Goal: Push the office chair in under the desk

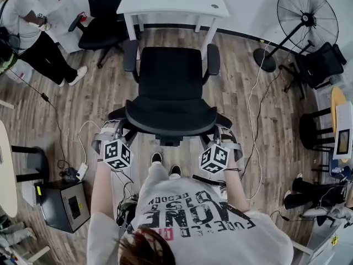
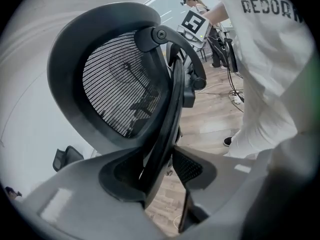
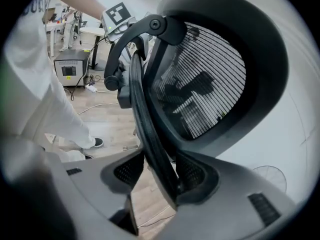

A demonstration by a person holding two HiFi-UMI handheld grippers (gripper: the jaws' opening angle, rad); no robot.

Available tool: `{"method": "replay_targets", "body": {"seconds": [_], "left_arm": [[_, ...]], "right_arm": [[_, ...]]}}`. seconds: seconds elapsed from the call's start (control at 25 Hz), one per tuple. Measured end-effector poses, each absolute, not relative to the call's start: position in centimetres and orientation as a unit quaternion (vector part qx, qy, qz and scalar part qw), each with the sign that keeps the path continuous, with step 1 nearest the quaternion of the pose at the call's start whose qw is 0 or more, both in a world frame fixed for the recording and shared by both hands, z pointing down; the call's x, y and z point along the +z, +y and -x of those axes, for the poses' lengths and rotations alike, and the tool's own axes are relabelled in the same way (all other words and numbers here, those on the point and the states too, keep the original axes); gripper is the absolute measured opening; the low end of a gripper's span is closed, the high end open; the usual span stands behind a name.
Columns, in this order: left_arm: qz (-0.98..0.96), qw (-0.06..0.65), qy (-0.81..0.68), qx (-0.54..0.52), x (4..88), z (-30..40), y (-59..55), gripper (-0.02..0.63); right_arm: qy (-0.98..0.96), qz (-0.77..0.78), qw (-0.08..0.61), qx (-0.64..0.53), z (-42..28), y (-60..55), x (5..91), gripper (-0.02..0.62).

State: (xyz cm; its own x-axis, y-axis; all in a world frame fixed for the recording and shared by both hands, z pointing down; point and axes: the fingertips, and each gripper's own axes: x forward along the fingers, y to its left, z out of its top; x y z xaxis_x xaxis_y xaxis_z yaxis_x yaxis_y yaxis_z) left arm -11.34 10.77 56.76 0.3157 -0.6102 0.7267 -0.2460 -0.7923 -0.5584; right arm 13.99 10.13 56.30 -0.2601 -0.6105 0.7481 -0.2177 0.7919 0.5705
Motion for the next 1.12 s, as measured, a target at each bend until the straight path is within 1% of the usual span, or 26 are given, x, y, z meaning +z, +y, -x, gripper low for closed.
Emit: {"method": "replay_targets", "body": {"seconds": [0.4, 1.12], "left_arm": [[0.791, 0.192, 0.274, -0.513, 56.7, 11.9, 5.8, 0.192], [0.793, 0.199, 0.266, -0.511, 56.9, 13.6, -1.6, 0.192]], "right_arm": [[-0.763, -0.279, 0.559, -0.163, -13.5, 5.0, 56.5, 0.198], [-0.754, -0.302, 0.559, -0.164, -11.8, -2.1, 56.7, 0.198]]}}
